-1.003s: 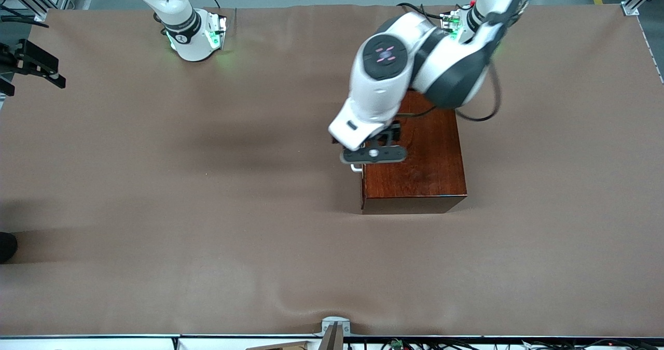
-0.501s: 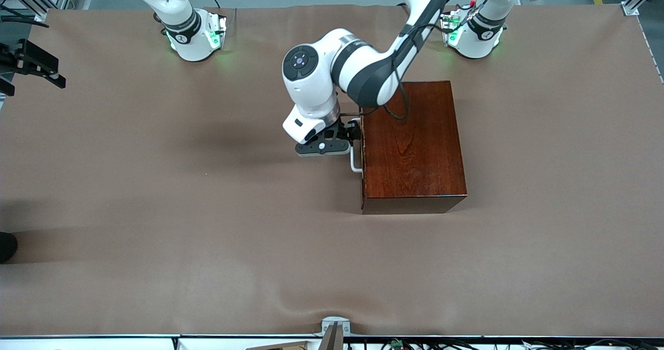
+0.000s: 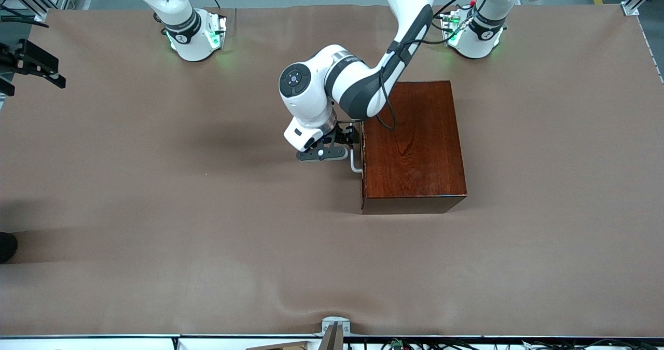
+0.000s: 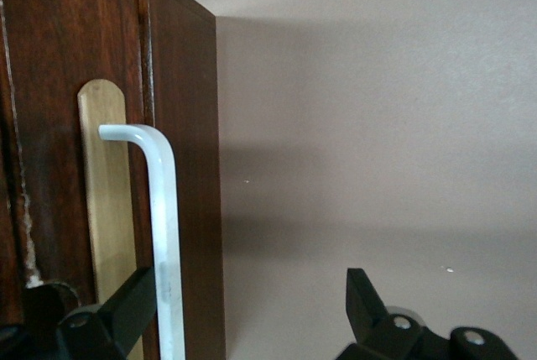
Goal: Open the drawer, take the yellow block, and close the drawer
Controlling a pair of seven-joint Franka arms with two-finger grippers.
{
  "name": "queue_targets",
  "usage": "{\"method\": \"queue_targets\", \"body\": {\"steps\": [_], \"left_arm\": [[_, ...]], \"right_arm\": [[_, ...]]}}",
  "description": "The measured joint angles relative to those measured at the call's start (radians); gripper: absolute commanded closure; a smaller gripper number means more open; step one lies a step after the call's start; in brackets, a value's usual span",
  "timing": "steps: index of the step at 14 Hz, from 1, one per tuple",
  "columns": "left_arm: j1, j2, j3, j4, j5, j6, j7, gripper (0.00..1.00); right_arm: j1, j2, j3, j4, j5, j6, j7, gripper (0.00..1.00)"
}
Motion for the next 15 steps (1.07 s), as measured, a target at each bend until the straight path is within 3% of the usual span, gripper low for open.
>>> {"method": "queue_targets", "body": {"steps": [5, 15], "left_arm": [[0.000, 0.002, 0.000, -0.001, 0.000, -0.068, -0.001, 0.00], [-0.020, 0.045, 0.001, 0.000, 0.001, -0.053, -0.058, 0.00]], "right_arm": [[0.000, 0.000, 0.000, 0.000, 0.000, 0.000, 0.000, 0.00], [0.000, 0.000, 0.000, 0.000, 0.000, 0.000, 0.000, 0.00]]}}
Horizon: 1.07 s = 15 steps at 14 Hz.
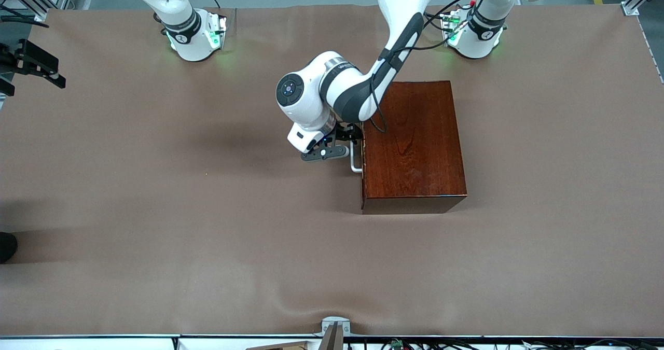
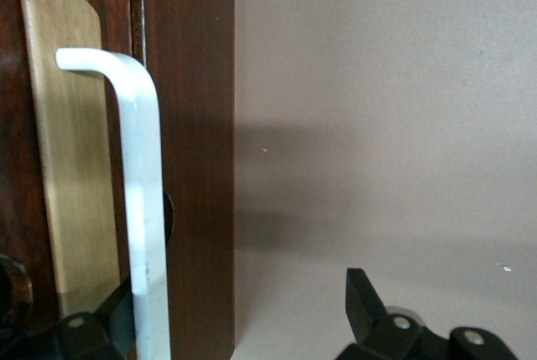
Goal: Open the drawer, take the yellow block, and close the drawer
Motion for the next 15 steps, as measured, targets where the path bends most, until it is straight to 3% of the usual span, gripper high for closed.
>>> {"method": "queue_targets", "body": {"steps": [15], "left_arm": [[-0.016, -0.001, -0.001, 0.010, 0.000, 0.073, -0.008, 0.00]], "right_arm": [[0.000, 0.000, -0.001, 0.000, 0.000, 0.001, 0.000, 0.00]]}}
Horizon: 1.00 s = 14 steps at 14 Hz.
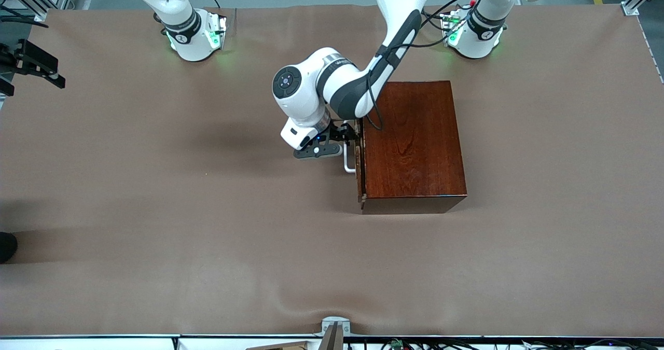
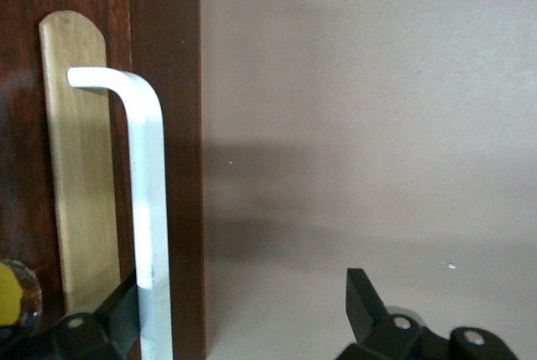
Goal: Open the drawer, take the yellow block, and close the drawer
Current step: 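Pull the drawer out of the wooden box with the left gripper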
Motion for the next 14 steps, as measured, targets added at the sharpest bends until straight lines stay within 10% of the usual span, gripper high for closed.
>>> {"method": "queue_targets", "body": {"steps": [14], "left_arm": [[-0.009, 0.000, -0.023, 0.002, 0.000, 0.095, -0.055, 0.00]], "right_arm": [[0.000, 0.000, 0.000, 0.000, 0.000, 0.000, 0.000, 0.00]]}}
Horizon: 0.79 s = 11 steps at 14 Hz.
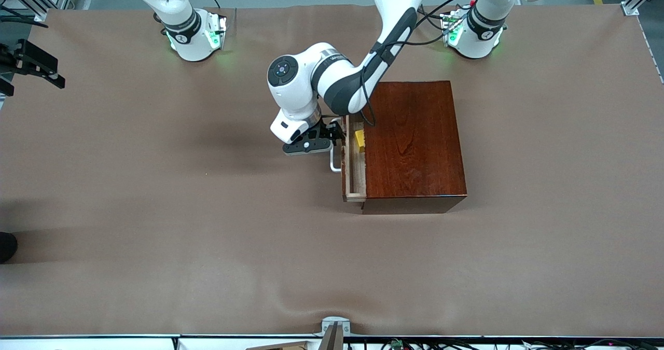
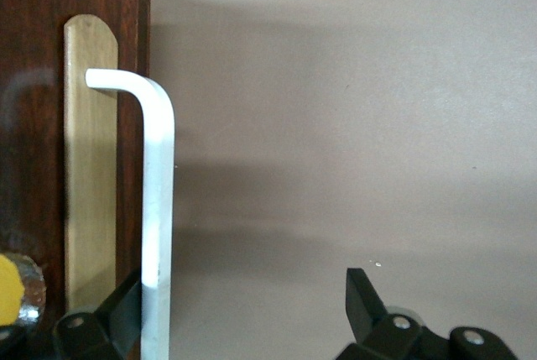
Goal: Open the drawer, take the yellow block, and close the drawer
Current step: 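Pull the drawer out of the wooden box with the left gripper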
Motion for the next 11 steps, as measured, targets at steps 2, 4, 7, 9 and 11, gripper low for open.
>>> {"method": "queue_targets", "body": {"steps": [2, 4, 7, 9, 11], "left_arm": [[0.000, 0.000, -0.001, 0.000, 0.000, 0.000, 0.000, 0.00], [0.000, 0.000, -0.002, 0.000, 0.000, 0.000, 0.000, 0.00], [0.000, 0.000, -0.005, 0.002, 0.000, 0.005, 0.000, 0.00], [0.000, 0.000, -0.008, 0.004, 0.000, 0.008, 0.000, 0.00], [0.000, 0.000, -0.010, 0.007, 0.000, 0.012, 0.000, 0.00]], "right_arm": [[0.000, 0.000, 0.000, 0.000, 0.000, 0.000, 0.000, 0.00], [0.000, 0.000, 0.000, 0.000, 0.000, 0.000, 0.000, 0.00], [0.000, 0.000, 0.000, 0.000, 0.000, 0.000, 0.000, 0.00], [0.000, 0.000, 0.000, 0.000, 0.000, 0.001, 0.000, 0.00], [0.000, 0.000, 0.000, 0.000, 0.000, 0.002, 0.000, 0.00]]}}
